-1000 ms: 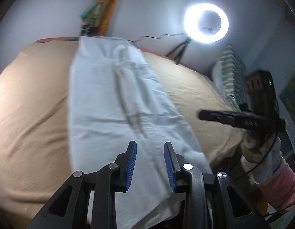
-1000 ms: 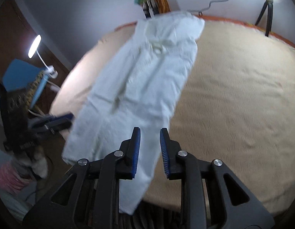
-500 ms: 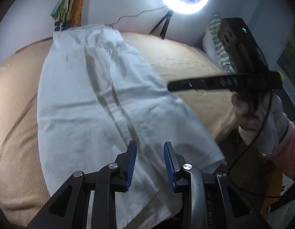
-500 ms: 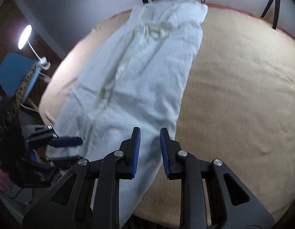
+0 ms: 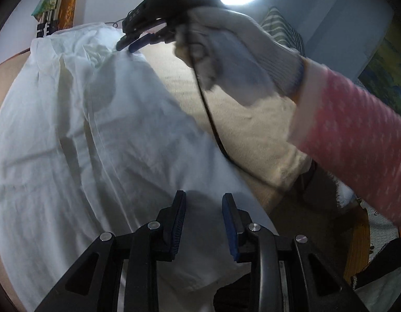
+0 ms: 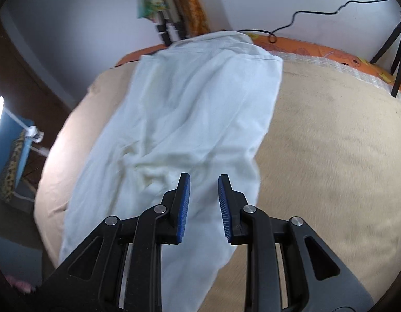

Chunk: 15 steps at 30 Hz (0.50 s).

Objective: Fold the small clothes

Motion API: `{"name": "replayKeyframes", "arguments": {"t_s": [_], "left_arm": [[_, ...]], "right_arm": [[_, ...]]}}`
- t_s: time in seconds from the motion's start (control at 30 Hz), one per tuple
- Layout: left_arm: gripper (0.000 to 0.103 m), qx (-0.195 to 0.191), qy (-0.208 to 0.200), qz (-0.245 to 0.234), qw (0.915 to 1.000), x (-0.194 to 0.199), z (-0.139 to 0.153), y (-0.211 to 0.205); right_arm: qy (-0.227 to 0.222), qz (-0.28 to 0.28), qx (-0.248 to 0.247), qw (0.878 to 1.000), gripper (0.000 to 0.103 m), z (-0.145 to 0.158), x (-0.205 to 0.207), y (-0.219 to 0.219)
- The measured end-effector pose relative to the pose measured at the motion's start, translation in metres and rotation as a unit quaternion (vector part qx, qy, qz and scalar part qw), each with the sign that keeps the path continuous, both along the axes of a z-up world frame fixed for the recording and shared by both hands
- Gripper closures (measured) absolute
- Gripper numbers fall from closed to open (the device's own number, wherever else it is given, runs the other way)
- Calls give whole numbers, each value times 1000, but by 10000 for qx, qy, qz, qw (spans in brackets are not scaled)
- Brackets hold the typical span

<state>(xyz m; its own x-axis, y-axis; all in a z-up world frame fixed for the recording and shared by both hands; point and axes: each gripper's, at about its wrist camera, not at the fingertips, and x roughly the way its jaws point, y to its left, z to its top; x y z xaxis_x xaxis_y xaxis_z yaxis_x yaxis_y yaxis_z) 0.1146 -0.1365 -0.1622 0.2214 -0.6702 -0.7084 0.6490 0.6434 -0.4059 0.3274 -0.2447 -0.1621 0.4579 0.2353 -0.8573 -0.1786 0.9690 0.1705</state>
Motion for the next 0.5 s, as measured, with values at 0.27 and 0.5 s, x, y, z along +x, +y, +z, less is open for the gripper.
{"name": "replayKeyframes", "arguments": {"t_s": [0.27,0.5], "left_arm": [[75,-52,-17,-39,10000,-19,13,20],[63,-184,-83,755,9969,-38,41,100]], "right_arm": [[-29,-366,-40,9993,79,1,4,-10],[-371,-261,712,9964,46,55,-96,-25]]}}
